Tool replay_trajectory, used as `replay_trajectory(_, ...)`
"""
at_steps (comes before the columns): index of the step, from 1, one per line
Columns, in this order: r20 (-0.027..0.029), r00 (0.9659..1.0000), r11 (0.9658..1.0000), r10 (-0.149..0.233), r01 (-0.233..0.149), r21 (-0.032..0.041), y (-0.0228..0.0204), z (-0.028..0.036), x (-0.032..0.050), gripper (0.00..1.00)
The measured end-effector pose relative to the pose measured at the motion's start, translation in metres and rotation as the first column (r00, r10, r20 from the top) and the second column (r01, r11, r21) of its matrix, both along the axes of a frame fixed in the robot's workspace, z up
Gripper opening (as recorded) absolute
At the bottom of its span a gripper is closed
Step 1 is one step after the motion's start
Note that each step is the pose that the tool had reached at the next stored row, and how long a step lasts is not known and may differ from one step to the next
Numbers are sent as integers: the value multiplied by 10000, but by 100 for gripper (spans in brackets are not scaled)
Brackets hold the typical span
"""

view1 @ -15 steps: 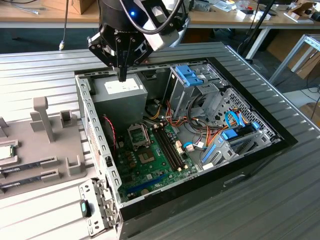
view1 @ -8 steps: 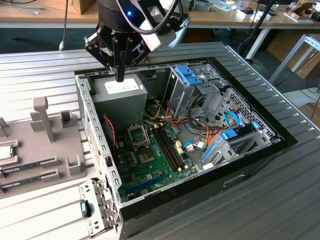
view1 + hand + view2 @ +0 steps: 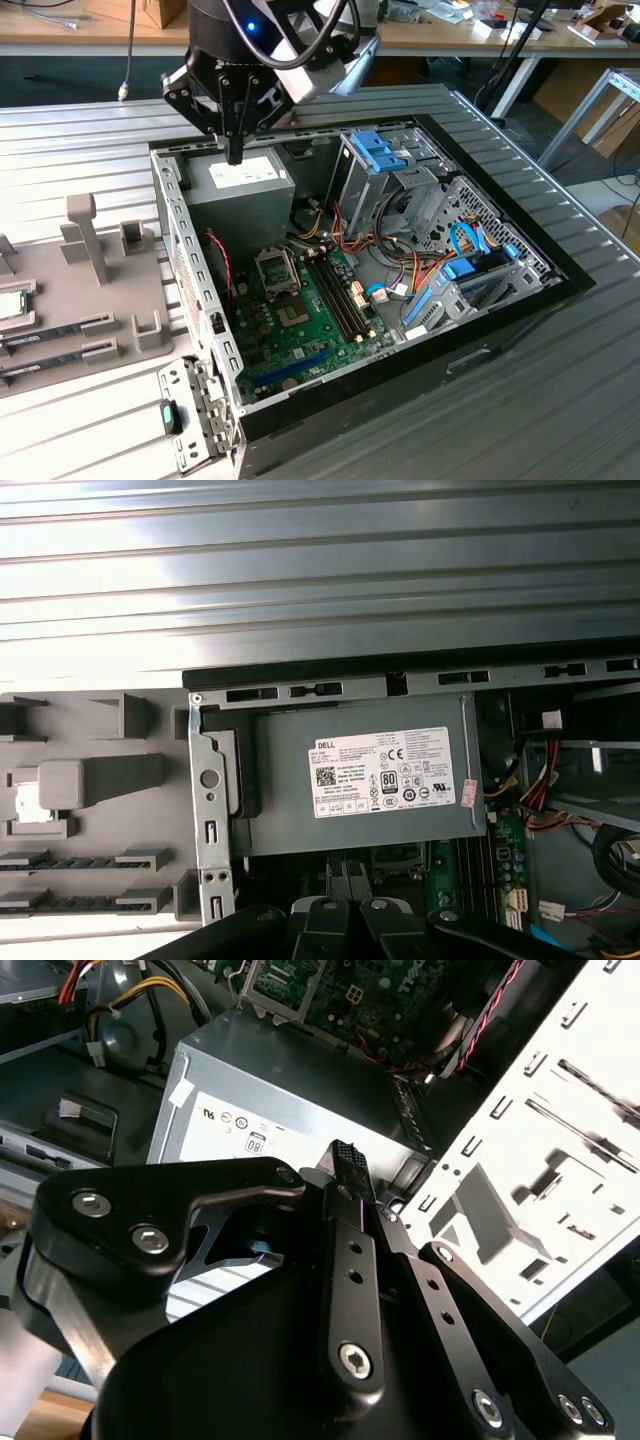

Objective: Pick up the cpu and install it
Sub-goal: 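Reach for the cpu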

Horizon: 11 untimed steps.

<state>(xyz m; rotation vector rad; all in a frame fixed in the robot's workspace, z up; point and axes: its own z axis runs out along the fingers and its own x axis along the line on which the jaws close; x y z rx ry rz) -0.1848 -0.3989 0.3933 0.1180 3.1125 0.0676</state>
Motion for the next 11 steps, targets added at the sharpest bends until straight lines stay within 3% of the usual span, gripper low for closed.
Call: replay_trajectory(11,0,10000,10000,0,0,1,0,0,-70,11)
